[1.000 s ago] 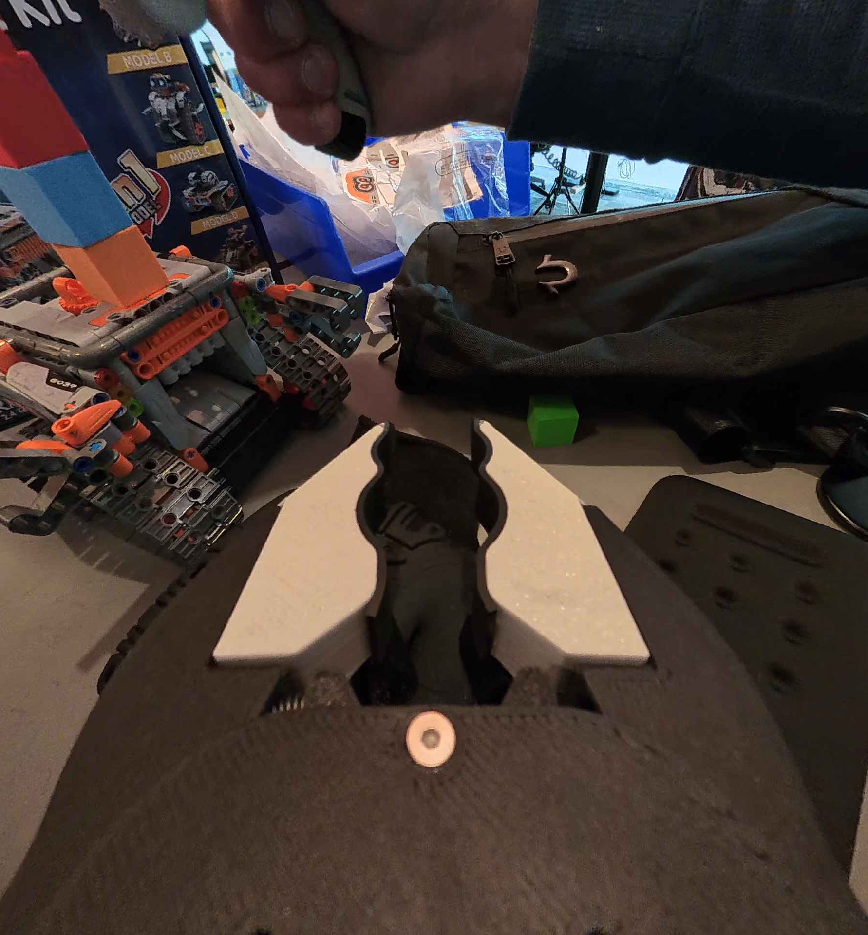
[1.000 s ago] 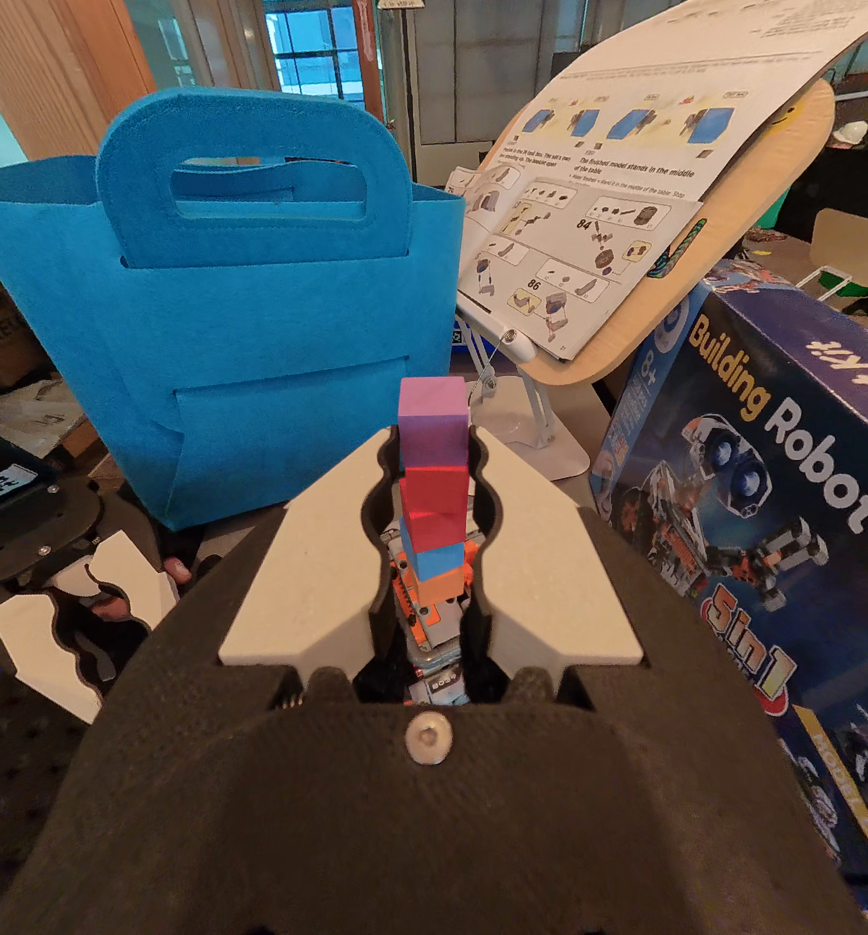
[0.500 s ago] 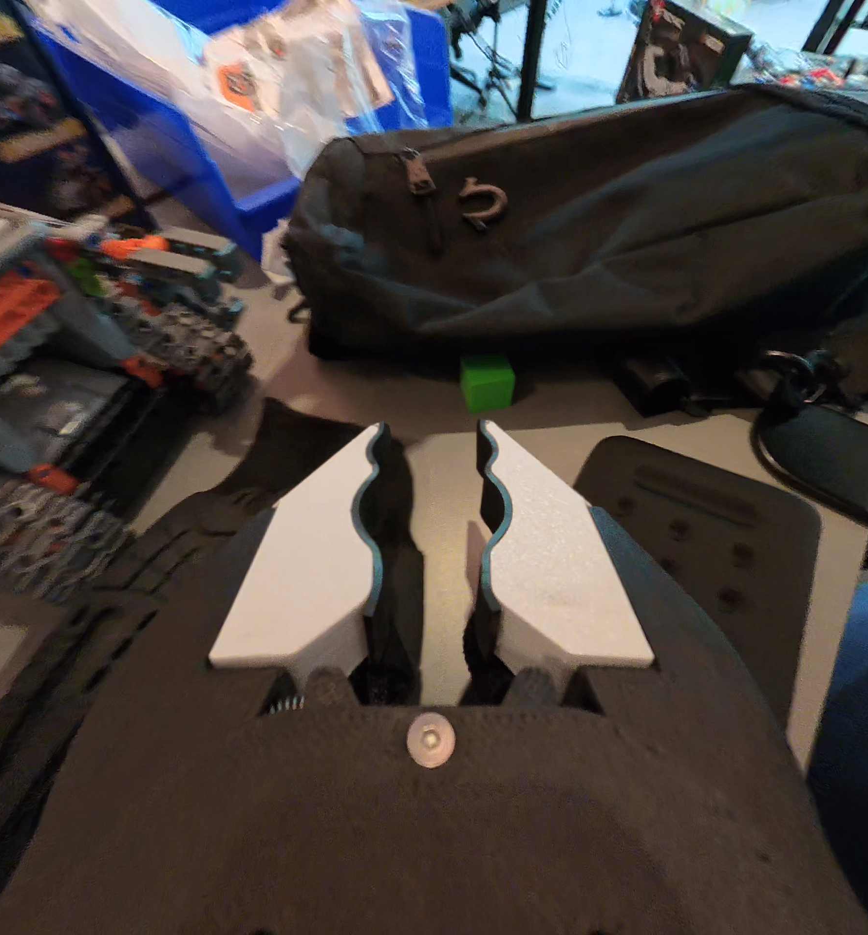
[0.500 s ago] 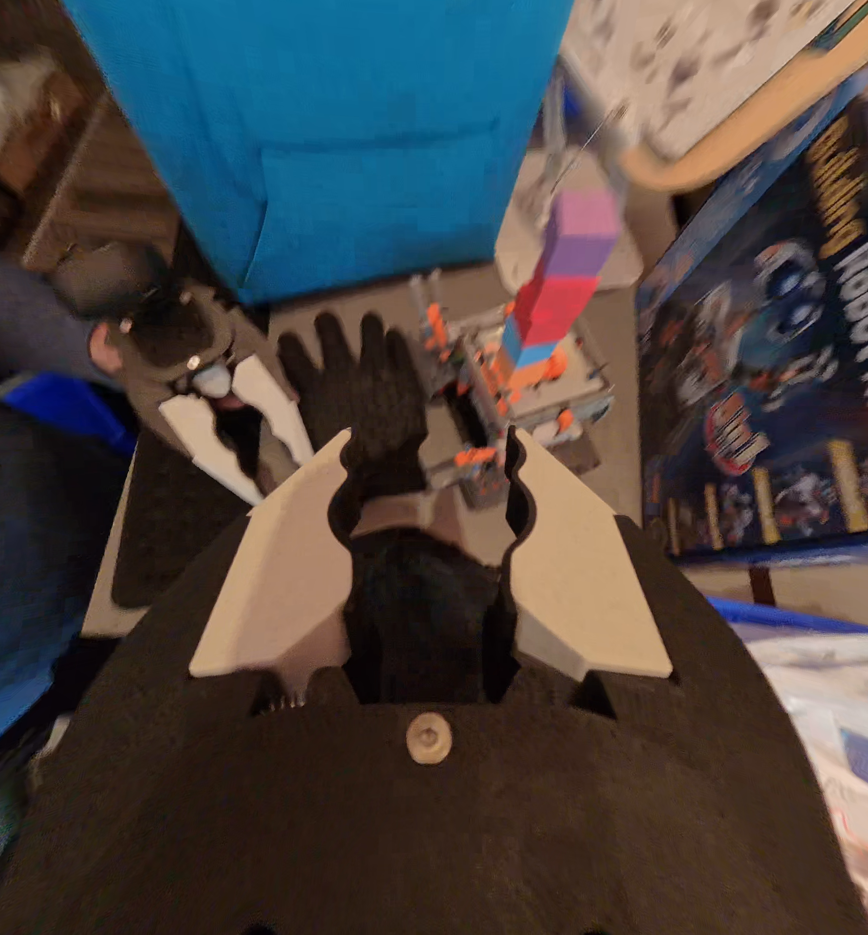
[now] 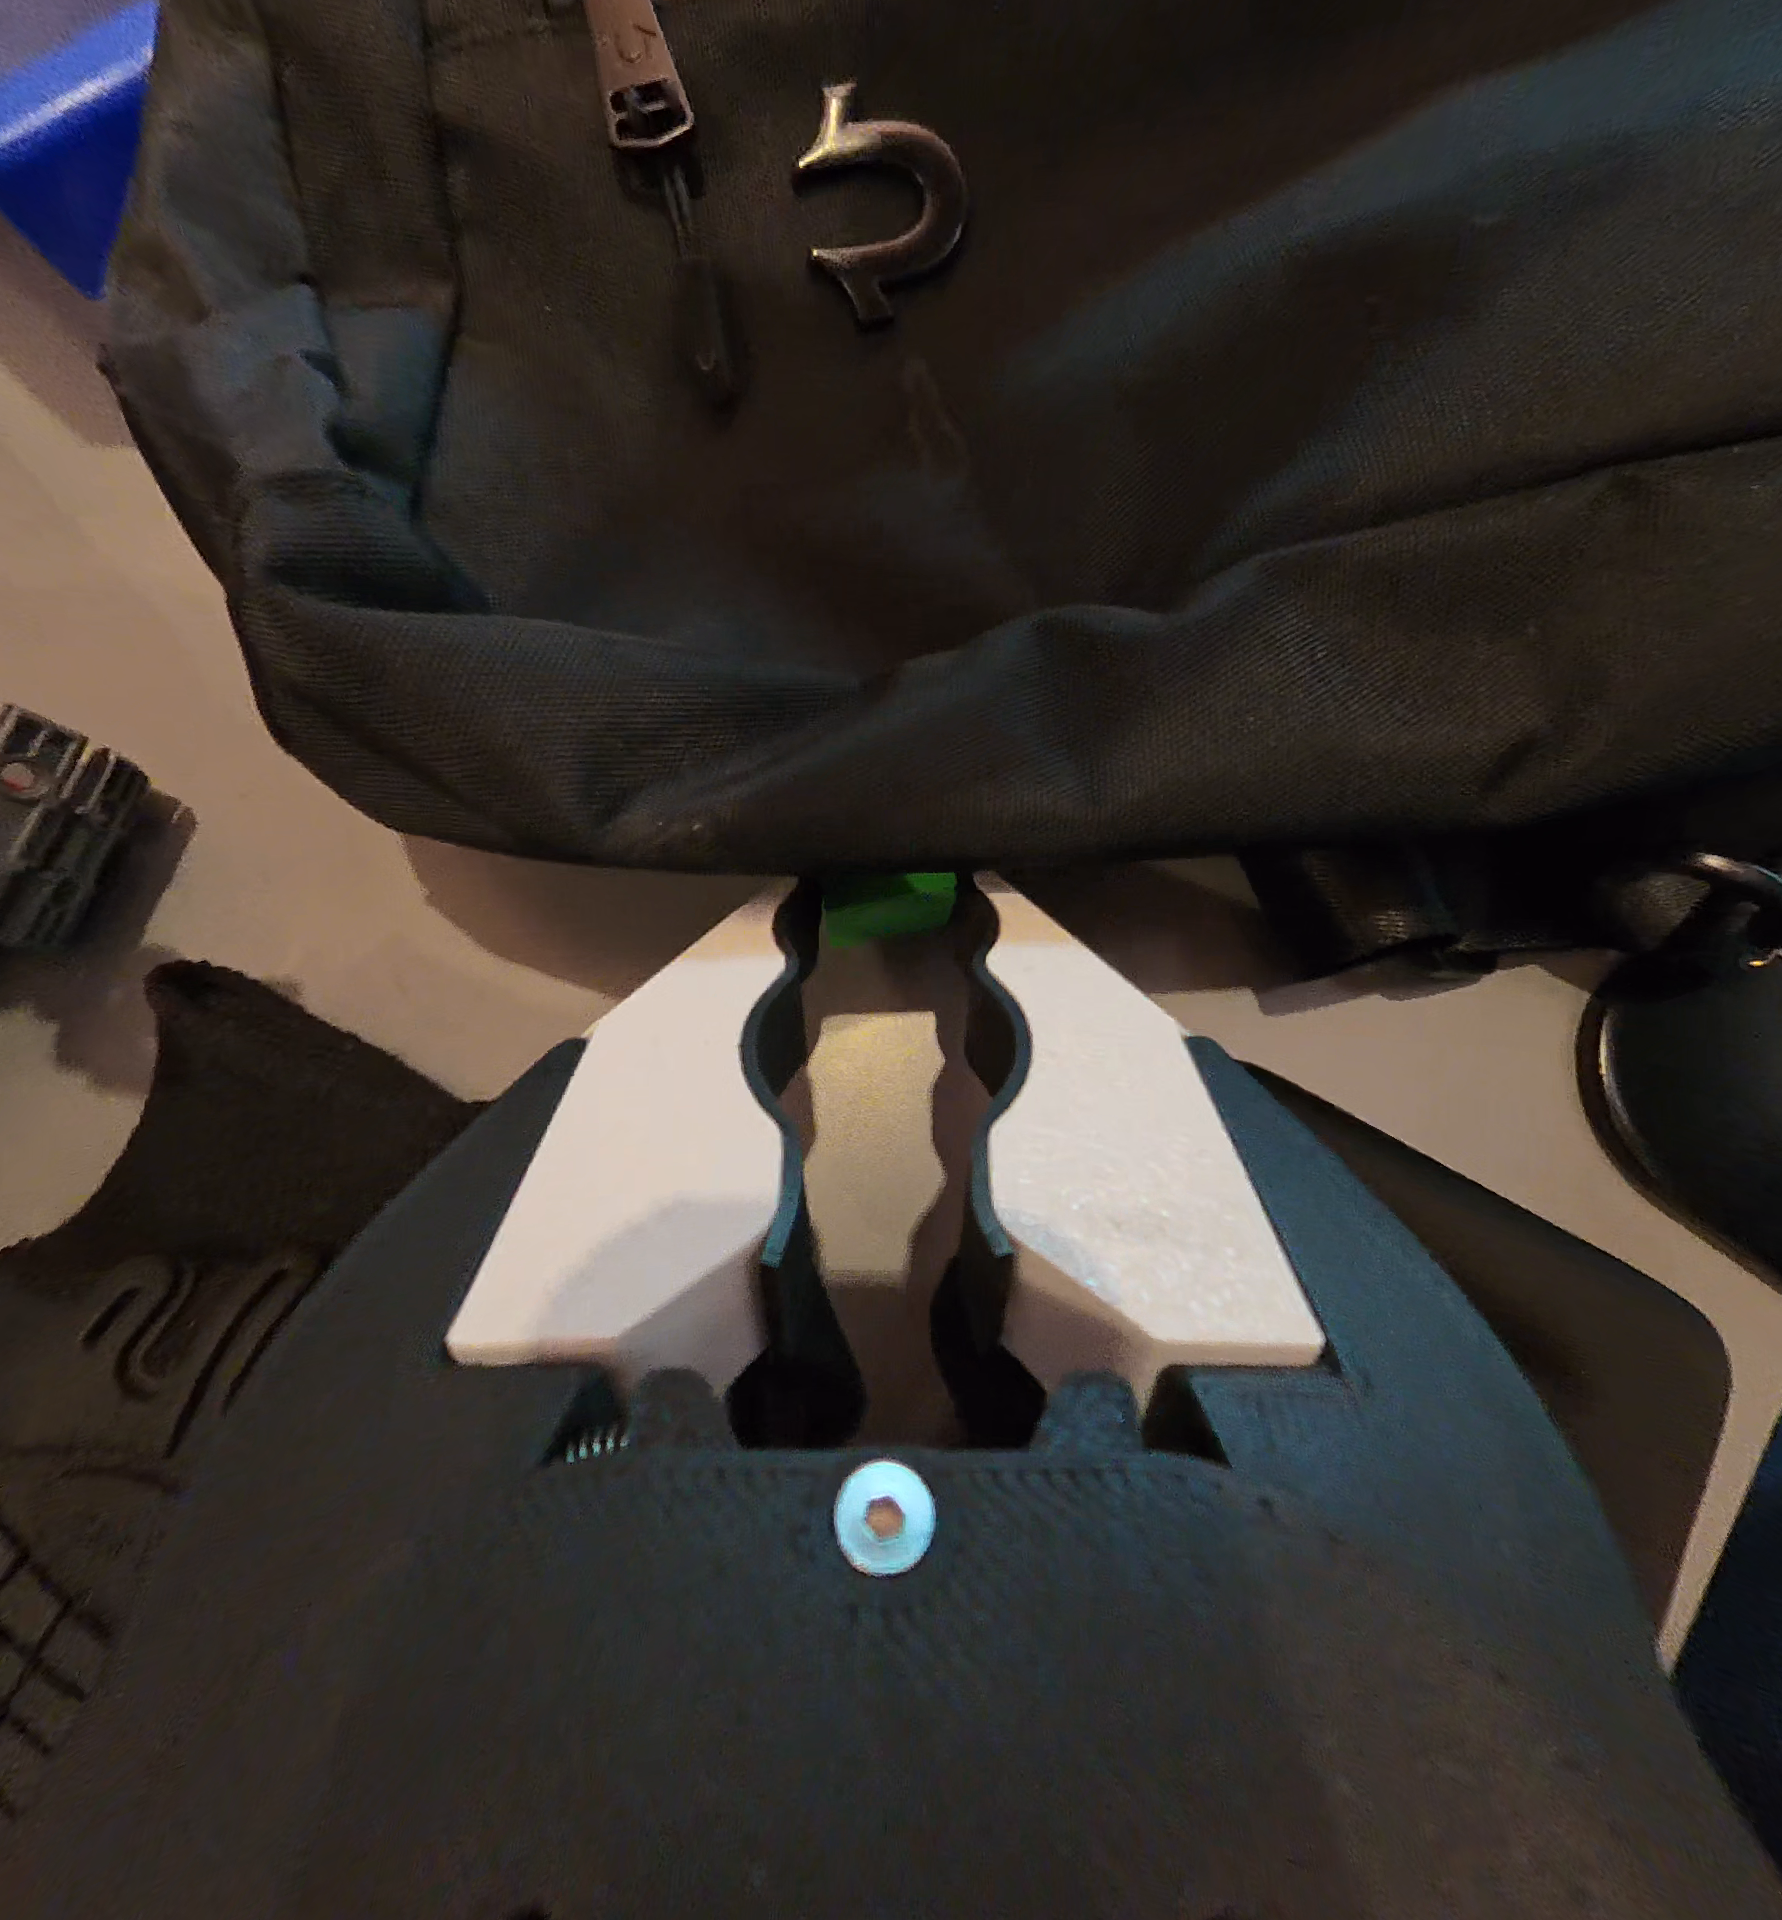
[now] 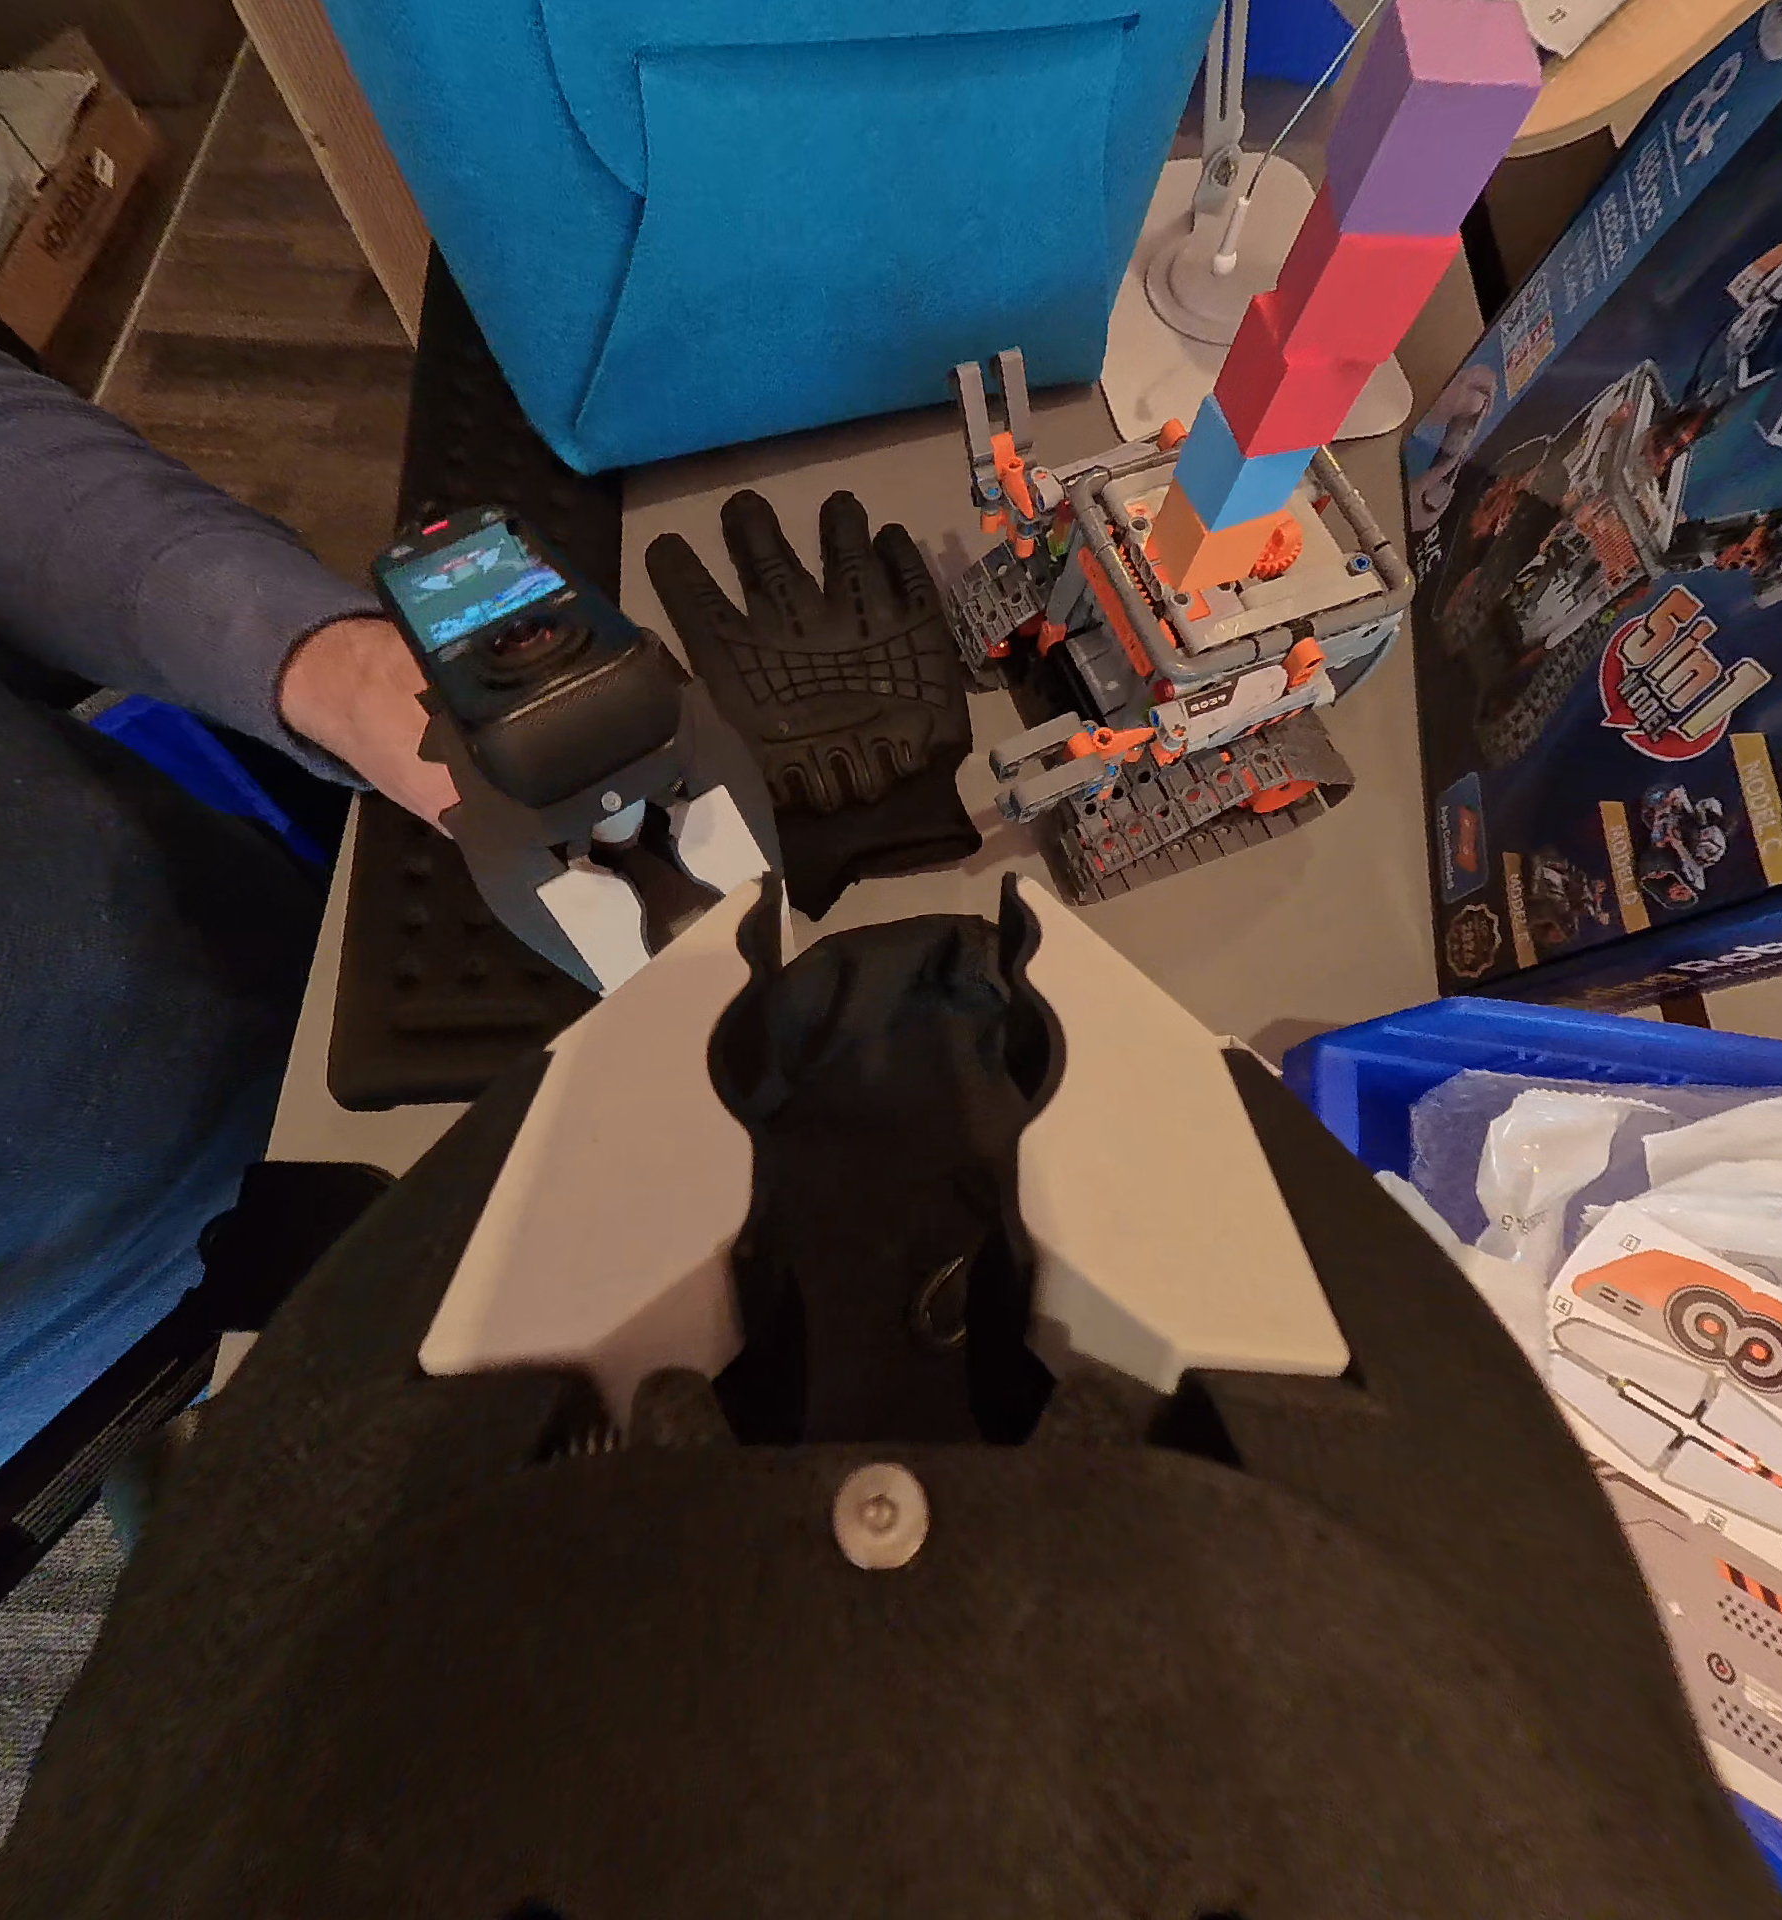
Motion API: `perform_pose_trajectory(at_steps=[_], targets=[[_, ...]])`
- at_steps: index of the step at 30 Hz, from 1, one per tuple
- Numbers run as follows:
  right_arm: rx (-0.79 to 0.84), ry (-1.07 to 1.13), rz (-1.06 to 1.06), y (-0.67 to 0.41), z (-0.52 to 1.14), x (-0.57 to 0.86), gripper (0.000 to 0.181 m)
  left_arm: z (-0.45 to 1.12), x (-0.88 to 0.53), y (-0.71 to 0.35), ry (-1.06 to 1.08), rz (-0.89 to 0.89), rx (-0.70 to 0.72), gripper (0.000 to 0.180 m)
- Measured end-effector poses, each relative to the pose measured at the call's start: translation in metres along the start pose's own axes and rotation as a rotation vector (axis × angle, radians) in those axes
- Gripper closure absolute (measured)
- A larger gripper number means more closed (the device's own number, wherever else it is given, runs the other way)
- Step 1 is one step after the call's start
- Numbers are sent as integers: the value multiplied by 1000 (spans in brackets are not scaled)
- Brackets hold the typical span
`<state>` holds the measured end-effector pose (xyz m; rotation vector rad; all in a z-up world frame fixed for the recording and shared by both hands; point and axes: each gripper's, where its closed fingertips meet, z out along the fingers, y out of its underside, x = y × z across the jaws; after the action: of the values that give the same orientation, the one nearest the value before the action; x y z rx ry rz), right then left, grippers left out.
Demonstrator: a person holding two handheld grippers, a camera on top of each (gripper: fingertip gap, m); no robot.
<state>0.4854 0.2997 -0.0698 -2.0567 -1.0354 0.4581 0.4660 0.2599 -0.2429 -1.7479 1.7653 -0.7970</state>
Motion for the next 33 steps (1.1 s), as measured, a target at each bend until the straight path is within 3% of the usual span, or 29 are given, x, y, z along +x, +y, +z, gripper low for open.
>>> perform_pose_trajectory(at_steps=[7, 10, 15, 18, 22, 24, 28, 33], targets=[[-26, -48, -90, 1, 8, -22, 135, -48, -4, 13, 41, -18, 51, 156], [-47, -118, -158, 2, 28, -47, 126, -87, -3, 1, 100, -61, 177, 156], [-58, -268, -244, 4, 60, -86, 127, -145, 2, -24, 154, 3, 356, 156], [-20, -328, -231, -6, 69, -96, 130, -165, 8, -33, 186, 65, 390, 156], [30, -392, -232, -21, 73, -106, 154, -171, 12, -35, 195, 122, 361, 156], [32, -420, -241, -23, 73, -109, 155, -173, 16, -36, 211, 149, 343, 156], [93, -377, -209, -44, 65, -88, 156, -182, 1, -46, 131, 126, 420, 148], [329, -85, -136, -114, 39, 2, 156, -170, -18, -29, 45, 5, 468, 155]])
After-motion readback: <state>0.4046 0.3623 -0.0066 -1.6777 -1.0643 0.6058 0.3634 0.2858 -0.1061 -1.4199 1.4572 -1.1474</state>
